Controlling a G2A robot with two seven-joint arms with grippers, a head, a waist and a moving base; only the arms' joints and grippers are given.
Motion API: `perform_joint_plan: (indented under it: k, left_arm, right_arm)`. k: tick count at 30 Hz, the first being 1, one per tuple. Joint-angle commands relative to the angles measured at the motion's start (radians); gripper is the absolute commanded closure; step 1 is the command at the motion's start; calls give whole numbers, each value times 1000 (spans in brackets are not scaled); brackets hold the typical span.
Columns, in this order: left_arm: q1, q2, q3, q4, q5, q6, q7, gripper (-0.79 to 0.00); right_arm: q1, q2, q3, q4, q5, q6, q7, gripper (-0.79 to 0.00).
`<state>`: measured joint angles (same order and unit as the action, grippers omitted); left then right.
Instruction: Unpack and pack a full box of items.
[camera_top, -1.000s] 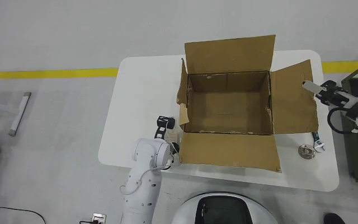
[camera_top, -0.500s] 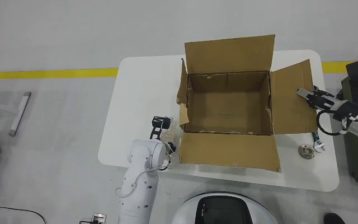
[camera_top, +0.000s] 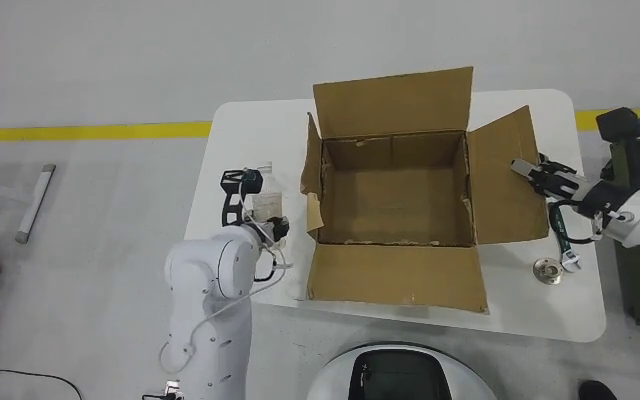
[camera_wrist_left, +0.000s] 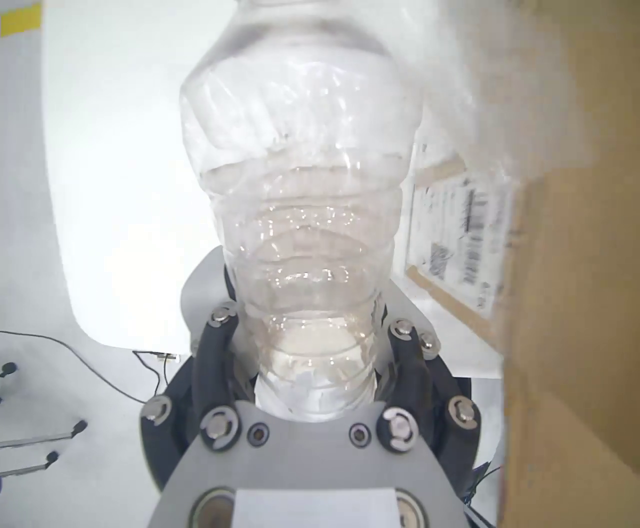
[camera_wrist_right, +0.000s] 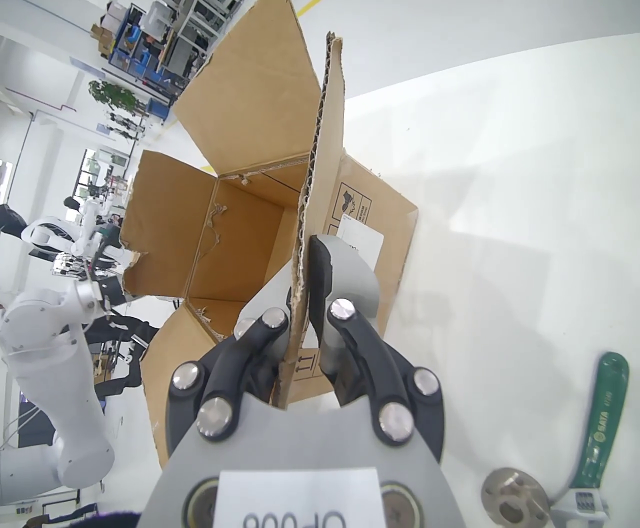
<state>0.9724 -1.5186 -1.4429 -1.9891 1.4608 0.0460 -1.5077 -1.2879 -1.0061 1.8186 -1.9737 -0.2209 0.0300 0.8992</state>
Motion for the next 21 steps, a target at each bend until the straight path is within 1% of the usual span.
perform_joint_plan:
  k: [1, 4, 9, 16, 21]
  left_arm:
    - [-40, 1, -9, -26, -4, 5, -10, 0]
    - [-100, 0, -10, -56, -37, 27, -26, 0]
    - [-191, -3, 19, -77, -103, 57, -28, 0]
    - [-273, -3, 69, -88, -160, 45, -26, 0]
    - [-326, 3, 50, -71, -125, 27, -7, 0]
  right_arm:
    - [-1, 1, -5, -2, 3, 2, -2, 0]
    - [-1, 3, -8, -4, 4, 6, -4, 0]
    - [-1, 8, -10, -7, 3, 14, -3, 0]
    - [-2, 14, -14, -14, -10, 24, 1, 0]
    - [-4, 17, -19, -15, -12, 37, -1, 0]
